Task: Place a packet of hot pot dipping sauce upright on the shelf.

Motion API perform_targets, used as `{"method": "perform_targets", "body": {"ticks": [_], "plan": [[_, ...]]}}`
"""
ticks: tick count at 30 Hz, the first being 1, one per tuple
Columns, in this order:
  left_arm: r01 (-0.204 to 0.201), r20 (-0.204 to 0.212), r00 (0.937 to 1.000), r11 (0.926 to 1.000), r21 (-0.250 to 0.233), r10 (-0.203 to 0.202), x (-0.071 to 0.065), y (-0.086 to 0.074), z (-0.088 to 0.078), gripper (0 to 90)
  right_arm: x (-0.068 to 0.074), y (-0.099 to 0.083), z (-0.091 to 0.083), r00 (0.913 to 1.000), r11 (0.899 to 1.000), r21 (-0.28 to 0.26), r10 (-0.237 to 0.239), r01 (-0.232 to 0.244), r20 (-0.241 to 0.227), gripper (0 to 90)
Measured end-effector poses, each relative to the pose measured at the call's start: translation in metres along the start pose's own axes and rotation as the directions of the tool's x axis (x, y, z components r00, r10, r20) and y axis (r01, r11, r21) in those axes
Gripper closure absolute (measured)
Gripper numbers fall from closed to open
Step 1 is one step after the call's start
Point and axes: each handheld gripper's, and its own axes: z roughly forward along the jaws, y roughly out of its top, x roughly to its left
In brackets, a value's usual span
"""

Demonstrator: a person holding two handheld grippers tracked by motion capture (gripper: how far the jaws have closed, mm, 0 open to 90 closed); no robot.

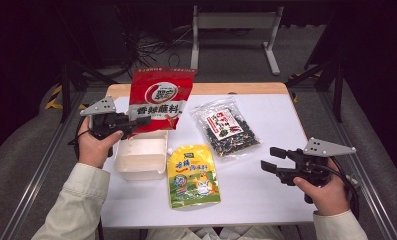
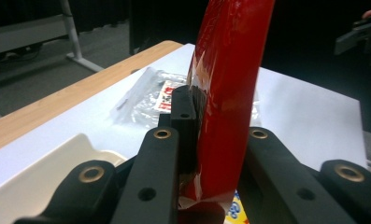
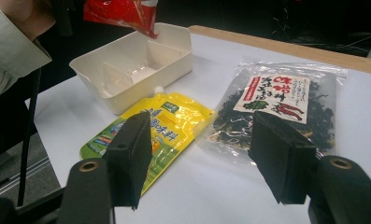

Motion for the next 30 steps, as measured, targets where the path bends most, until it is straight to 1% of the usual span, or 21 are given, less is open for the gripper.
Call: {"method": "perform_targets", "body": {"ticks": [2, 3, 4, 5, 7, 9, 13, 16, 19, 20, 22, 23, 25, 28, 30], "plan": [[-0.004, -0.009, 1.0, 1.0, -0.003, 0.004, 0.005, 0.0, 0.0, 82.2, 0.0, -0.001, 0.0, 1.0, 1.0, 0.003, 0.003, -0.003, 0.001, 39.2], [-0.016, -0.016, 0.9997, 0.9998, -0.009, 0.016, 0.009, 0.001, -0.001, 82.2, 0.0, -0.001, 0.0, 1.0, 1.0, 0.003, 0.003, -0.003, 0.001, 39.2], [-0.011, -0.017, 0.9998, 0.9998, -0.013, 0.011, 0.011, 0.001, -0.001, 82.2, 0.0, -0.001, 0.0, 1.0, 1.0, 0.005, 0.004, -0.004, 0.0, 39.2], [-0.02, -0.026, 0.9995, 0.9997, -0.013, 0.019, 0.013, 0.001, -0.001, 82.2, 0.0, -0.001, 0.0, 1.0, 1.0, 0.005, 0.005, -0.005, 0.001, 39.2], [-0.019, -0.032, 0.9993, 0.9997, -0.016, 0.018, 0.015, 0.001, -0.001, 82.2, 0.001, -0.002, 0.0, 1.0, 1.0, 0.005, 0.006, -0.006, 0.001, 39.2], [-0.015, -0.042, 0.999, 0.9998, -0.013, 0.015, 0.018, 0.002, -0.002, 82.2, 0.0, -0.002, 0.0, 1.0, 1.0, 0.006, 0.007, -0.007, 0.0, 39.0], [-0.023, -0.068, 0.9974, 0.9997, 0.001, 0.023, 0.023, 0.002, 0.0, 82.3, -0.001, -0.003, 0.001, 1.0, 1.0, 0.01, 0.008, -0.008, -0.002, 38.8], [-0.015, -0.079, 0.9968, 0.9999, 0.006, 0.015, 0.027, 0.003, 0.002, 82.3, -0.001, -0.003, 0.002, 0.9999, 1.0, 0.01, 0.01, -0.01, 0.001, 38.7], [-0.018, -0.091, 0.9957, 0.9998, 0.01, 0.018, 0.032, 0.004, 0.004, 82.3, 0.0, -0.003, 0.002, 1.0, 1.0, 0.012, 0.008, -0.008, -0.001, 38.6], [-0.007, -0.096, 0.9953, 0.9999, 0.015, 0.009, 0.033, 0.004, 0.004, 82.3, 0.0, -0.003, 0.002, 1.0, 1.0, 0.011, 0.008, -0.008, -0.002, 38.6], [-0.009, -0.11, 0.9939, 0.9997, 0.024, 0.012, 0.036, 0.003, 0.005, 82.3, 0.0, -0.003, 0.002, 1.0, 1.0, 0.011, 0.009, -0.009, -0.002, 38.5], [0.003, -0.112, 0.9937, 0.9997, 0.024, 0.0, 0.038, 0.003, 0.005, 82.3, -0.001, -0.003, 0.002, 1.0, 1.0, 0.011, 0.009, -0.009, -0.002, 38.5], [0.009, -0.124, 0.9923, 0.9997, 0.024, -0.006, 0.041, 0.001, 0.005, 82.3, -0.001, -0.003, 0.002, 1.0, 1.0, 0.012, 0.009, -0.009, -0.001, 38.4], [0.003, -0.142, 0.9899, 0.9995, 0.031, 0.002, 0.044, 0.0, 0.005, 82.3, -0.001, -0.003, 0.003, 1.0, 1.0, 0.011, 0.01, -0.01, -0.002, 38.2], [-0.012, -0.155, 0.9877, 0.9993, 0.036, 0.017, 0.046, -0.001, 0.006, 82.3, 0.0, -0.003, 0.003, 1.0, 1.0, 0.012, 0.008, -0.008, -0.005, 38.2]]}}
